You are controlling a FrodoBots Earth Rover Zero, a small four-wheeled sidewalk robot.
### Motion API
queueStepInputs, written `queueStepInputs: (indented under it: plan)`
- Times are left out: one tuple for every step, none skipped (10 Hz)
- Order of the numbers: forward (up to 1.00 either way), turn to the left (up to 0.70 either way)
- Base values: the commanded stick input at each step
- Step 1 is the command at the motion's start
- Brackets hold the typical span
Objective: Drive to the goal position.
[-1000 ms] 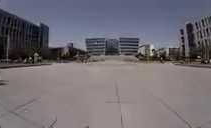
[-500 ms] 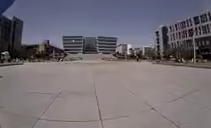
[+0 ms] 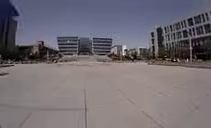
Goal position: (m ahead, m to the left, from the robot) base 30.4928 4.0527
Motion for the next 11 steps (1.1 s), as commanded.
queueStepInputs:
  plan:
    - [1.0,0.0]
    - [1.0,0.0]
    - [1.0,0.23]
    - [1.0,0.4]
    - [1.0,0.4]
    - [1.0,0.4]
    - [1.0,0.28]
    - [1.0,0.15]
    - [1.0,0.03]
    - [1.0,0.02]
    - [1.0,0.02]
